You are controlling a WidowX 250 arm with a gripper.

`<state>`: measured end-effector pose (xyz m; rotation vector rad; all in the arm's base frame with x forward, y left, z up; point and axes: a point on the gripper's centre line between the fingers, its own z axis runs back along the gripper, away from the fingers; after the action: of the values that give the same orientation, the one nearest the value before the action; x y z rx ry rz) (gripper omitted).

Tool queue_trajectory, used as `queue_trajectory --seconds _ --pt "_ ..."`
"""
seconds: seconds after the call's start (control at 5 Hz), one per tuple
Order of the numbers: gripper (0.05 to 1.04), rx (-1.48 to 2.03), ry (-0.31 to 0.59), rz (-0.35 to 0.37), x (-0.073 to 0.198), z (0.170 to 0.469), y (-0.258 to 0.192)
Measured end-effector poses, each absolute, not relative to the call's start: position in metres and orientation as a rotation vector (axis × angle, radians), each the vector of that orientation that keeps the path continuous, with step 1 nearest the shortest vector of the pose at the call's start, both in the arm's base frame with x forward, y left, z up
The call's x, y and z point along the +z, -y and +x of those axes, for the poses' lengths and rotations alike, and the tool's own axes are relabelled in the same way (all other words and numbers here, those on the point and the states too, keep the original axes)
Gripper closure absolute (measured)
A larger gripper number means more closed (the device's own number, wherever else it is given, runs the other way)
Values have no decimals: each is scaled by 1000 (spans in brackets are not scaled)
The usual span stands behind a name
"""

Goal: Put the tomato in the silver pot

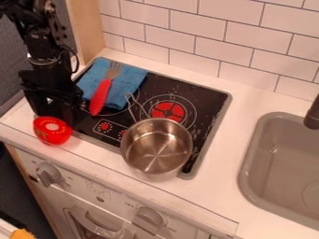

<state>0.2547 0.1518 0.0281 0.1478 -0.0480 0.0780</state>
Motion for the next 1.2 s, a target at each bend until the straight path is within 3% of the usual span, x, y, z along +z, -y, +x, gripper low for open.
queue_trajectory --seconds 0.6,0.8,1.0,1.2 --pt "85 70 2 136 12 235 -145" --pt "131 68 -9 133 11 227 -145" --pt "325 86 12 129 10 225 -146" --pt "357 86 22 132 11 224 -146"
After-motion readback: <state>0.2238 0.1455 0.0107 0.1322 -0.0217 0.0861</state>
